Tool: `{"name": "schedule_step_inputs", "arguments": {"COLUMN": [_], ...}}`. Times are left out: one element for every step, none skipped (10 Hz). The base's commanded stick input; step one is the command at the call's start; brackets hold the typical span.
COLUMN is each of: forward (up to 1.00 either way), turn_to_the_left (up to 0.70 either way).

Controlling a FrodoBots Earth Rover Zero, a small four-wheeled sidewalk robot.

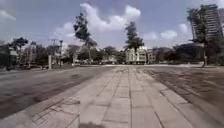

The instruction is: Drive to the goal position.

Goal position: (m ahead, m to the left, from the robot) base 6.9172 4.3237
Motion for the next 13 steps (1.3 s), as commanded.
{"name": "schedule_step_inputs", "arguments": {"forward": [0.70,0.70,0.70,0.70,0.70,0.70,0.70,0.70,0.70,0.70,0.70,0.70,0.70], "turn_to_the_left": [0.00,-0.06,-0.21,-0.35,-0.35,-0.35,-0.35,-0.35,-0.35,-0.35,-0.35,-0.35,-0.35]}}
